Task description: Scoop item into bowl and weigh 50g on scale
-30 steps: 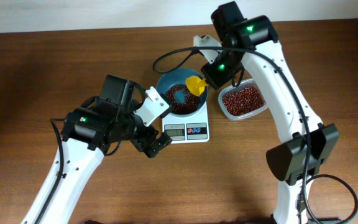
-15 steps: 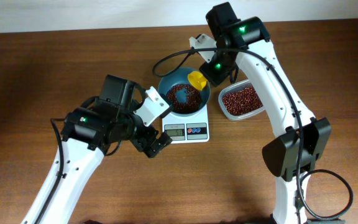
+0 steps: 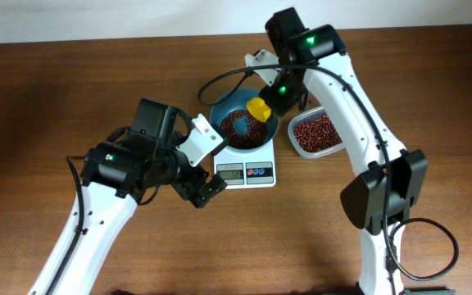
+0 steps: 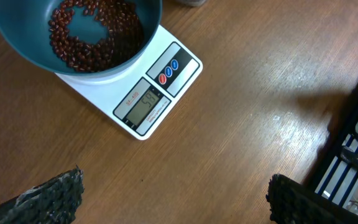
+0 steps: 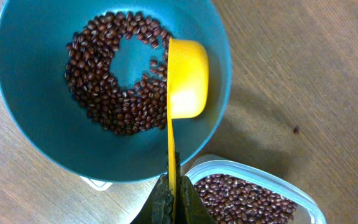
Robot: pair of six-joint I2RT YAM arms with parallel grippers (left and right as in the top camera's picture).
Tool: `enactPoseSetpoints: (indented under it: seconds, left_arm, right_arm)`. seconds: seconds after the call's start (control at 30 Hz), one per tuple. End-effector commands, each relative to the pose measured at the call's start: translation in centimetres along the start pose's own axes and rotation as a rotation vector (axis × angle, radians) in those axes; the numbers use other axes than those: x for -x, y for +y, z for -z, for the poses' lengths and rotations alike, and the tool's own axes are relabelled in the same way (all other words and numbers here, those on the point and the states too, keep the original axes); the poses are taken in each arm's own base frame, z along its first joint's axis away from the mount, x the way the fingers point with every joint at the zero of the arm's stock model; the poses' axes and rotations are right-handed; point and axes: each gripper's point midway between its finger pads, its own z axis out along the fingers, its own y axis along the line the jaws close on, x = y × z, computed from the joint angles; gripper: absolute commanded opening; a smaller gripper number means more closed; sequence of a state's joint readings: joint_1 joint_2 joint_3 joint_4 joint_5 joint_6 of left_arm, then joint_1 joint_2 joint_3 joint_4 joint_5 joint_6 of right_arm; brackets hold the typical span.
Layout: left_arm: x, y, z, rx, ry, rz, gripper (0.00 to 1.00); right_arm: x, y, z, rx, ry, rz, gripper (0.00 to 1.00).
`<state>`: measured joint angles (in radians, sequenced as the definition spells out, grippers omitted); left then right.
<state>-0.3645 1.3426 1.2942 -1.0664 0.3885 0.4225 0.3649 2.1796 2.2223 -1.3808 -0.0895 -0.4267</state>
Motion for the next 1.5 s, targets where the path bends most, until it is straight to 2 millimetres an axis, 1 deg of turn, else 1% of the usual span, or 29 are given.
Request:
enactPoseSetpoints:
  seconds: [0.0, 0.3, 0.5, 0.77, 0.83, 0.93, 1.03, 1.1, 1.23, 1.3, 1.37, 1.47]
  left_arm:
    - [0.5, -0.2, 0.4, -0.007, -0.017, 0.003, 0.99]
    - [0.5, -0.2, 0.4, -0.007, -0.017, 0.003, 0.99]
    - [0.5, -0.2, 0.4, -0.007, -0.017, 0.003, 0.99]
    - [0.5, -0.2, 0.4, -0.007, -0.017, 0.003, 0.99]
    - [0.5, -0.3, 0.4, -0.008, -0.017, 0.003, 0.99]
    - [0.5, -0.2, 0.4, -0.007, -0.017, 0.003, 0.99]
    - [0.5, -0.3, 0.4, -0.008, -0.017, 0.003, 0.99]
    - [0.5, -0.2, 0.4, -0.007, -0.017, 0.003, 0.99]
    - [0.5, -0.2, 0.4, -0.007, -0.017, 0.003, 0.99]
    - [0.5, -0.2, 0.4, -0.007, -0.017, 0.003, 0.99]
    - [0.5, -0.2, 0.4, -0.007, -0.017, 0.003, 0.99]
    - [0.5, -0.3, 0.4, -0.008, -0.017, 0.003, 0.99]
  right_arm:
    - [-0.1, 0.6, -0.9, -0.018, 0.041, 0.034, 0.04]
    - [-0.6, 2.4, -0.7, 0.008, 0.079, 0.061, 0.04]
    - [0.7, 3.5, 0.9, 0.062, 0.013, 0.057, 0.04]
    - [1.2, 5.1, 1.2, 0.154, -0.023, 0.054, 0.04]
    - [1.3, 5.2, 1.3, 0.160, -0.024, 0.040, 0.04]
    - [1.2, 4.8, 1.4, 0.179, -0.032, -0.009, 0.04]
    - [1.3, 4.5, 2.1, 0.262, -0.073, -0.066, 0.04]
    - [1.0, 3.5, 2.4, 0.284, -0.088, -0.139, 0.04]
    - [1.2, 2.8, 3.1, 0.337, -0.128, -0.171, 0.04]
    - [1.1, 2.2, 3.6, 0.347, -0.148, -0.189, 0.04]
    - [1.5, 1.7, 4.5, 0.359, -0.188, -0.199, 0.04]
    - [1.8, -0.1, 7.1, 0.335, -0.263, -0.239, 0.04]
